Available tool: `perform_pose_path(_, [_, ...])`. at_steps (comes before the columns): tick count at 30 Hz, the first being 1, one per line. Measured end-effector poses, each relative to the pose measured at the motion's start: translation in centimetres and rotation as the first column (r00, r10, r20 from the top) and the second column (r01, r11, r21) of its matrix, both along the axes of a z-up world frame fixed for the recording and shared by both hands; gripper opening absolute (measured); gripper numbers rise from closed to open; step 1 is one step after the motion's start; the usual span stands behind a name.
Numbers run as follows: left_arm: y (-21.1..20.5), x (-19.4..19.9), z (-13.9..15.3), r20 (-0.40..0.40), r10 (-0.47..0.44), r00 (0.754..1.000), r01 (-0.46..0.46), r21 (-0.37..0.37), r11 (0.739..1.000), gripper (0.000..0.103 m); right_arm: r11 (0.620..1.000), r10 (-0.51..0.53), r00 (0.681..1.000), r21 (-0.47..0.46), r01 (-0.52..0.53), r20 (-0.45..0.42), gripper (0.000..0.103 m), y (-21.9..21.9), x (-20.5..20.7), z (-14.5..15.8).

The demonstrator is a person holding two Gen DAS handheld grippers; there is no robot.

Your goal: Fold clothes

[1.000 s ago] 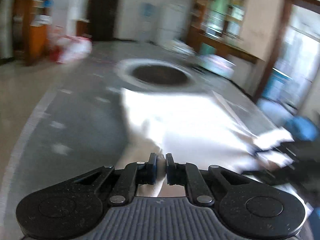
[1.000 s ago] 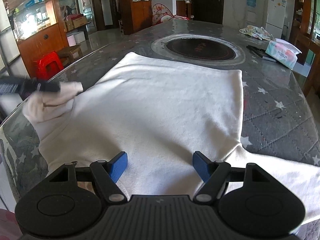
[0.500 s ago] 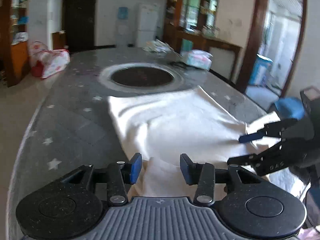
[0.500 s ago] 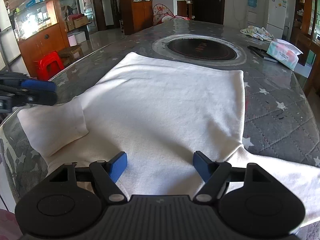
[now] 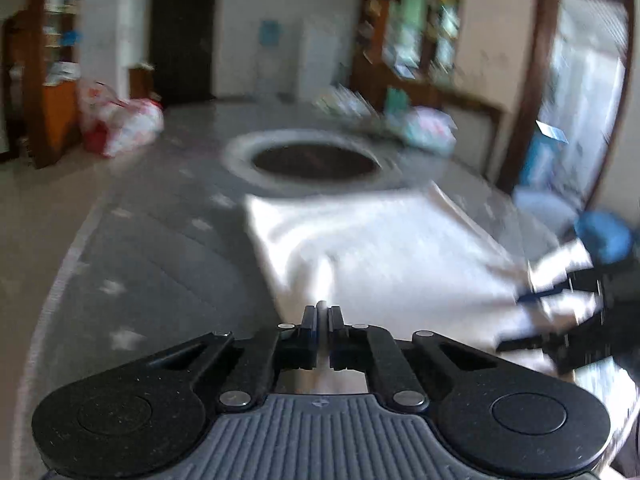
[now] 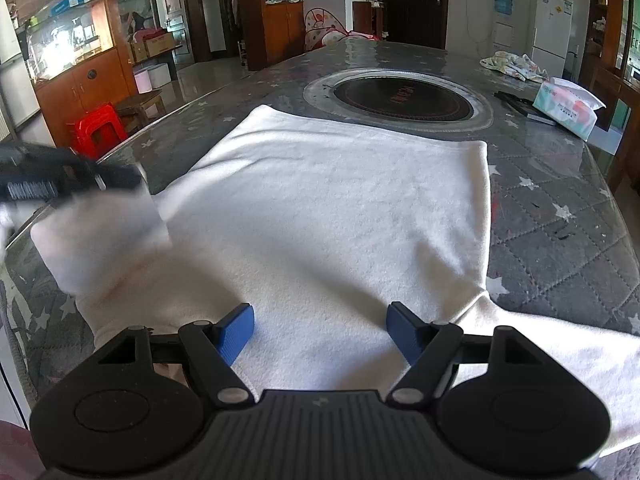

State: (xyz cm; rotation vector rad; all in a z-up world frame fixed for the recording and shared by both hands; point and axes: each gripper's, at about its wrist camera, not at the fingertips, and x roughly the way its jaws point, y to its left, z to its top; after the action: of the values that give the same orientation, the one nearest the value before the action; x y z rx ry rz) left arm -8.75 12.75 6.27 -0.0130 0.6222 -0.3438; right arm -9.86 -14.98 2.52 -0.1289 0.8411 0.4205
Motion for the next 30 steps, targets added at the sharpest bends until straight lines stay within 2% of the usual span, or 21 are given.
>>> perform_pose_path(2, [2.5,-0.5,1.2,0.043,0.114,0.993,-0.112,-0.052,0.992,0.005,1.000,0.001,1.000,-0.003,-0.001,0.000,0.075,0.1,0.0,0.0])
perform_pose_path(4, [5.3,-1.0,2.0,0.075,0.287,0.955,-0.280,-0.084,0.956,0.005,1.000,0.001,1.000,-0.004,-0.001,0.000,0.075,0.1,0.0,0.0])
perform_pose_path(6, [8.1,-1.4,2.3,0.080,0.450,0.889,-0.441,-0.109,0.891,0.005,1.000,0.000,1.000,-0.005,0.000,0.001,0.075,0.0,0.1,0.0])
perform_pose_path(8, [10.9,-1.8,2.0,0.059,0.599,0.798,-0.590,-0.121,0.798,0.005,1.000,0.000,1.000,-0.008,0.000,0.002,0.075,0.1,0.0,0.0])
perform_pose_path(9, [12.0,-1.9,1.5,0.033,0.640,0.768,-0.633,-0.116,0.765,0.006,1.000,0.001,1.000,-0.009,-0.001,0.003,0.075,0.1,0.0,0.0])
perform_pose_path(10, [12.9,-1.9,0.8,-0.002,0.661,0.751,-0.657,-0.109,0.746,0.006,1.000,0.002,1.000,-0.011,-0.002,0.003,0.075,0.2,0.1,0.0])
perform_pose_path(12, [13.8,-2.0,-0.6,-0.053,0.680,0.731,-0.682,-0.079,0.727,0.006,1.000,0.006,1.000,-0.008,-0.006,0.003,0.075,0.3,0.1,0.2])
perform_pose_path(13, [13.8,-2.1,-1.2,-0.063,0.682,0.729,-0.685,-0.055,0.727,0.006,1.000,0.014,1.000,-0.003,-0.014,0.008,0.075,0.5,0.1,0.5])
perform_pose_path(16, [13.5,-2.4,-1.8,-0.083,0.674,0.734,-0.678,-0.051,0.733,0.006,0.998,0.058,0.998,0.010,-0.058,0.027,0.075,1.4,-0.3,1.2])
perform_pose_path(21, [13.1,-2.7,-1.0,-0.016,0.692,0.722,-0.692,-0.025,0.722,0.006,0.983,0.185,0.983,-0.004,-0.185,-0.001,0.072,3.8,-0.8,0.9])
perform_pose_path(24, [13.6,-2.1,-1.4,-0.026,0.702,0.712,-0.702,0.012,0.712,0.006,0.965,0.260,0.965,-0.033,-0.261,-0.038,0.071,4.9,-1.9,0.3])
perform_pose_path(28, [14.1,-1.5,-2.1,-0.054,0.717,0.695,-0.714,0.061,0.697,0.007,0.951,0.305,0.950,-0.022,-0.307,-0.067,0.070,4.7,-3.0,0.5])
perform_pose_path(30, [14.1,-1.5,-2.2,-0.050,0.731,0.681,-0.725,0.097,0.682,0.007,0.945,0.324,0.943,-0.027,-0.327,-0.075,0.070,4.6,-3.4,0.6])
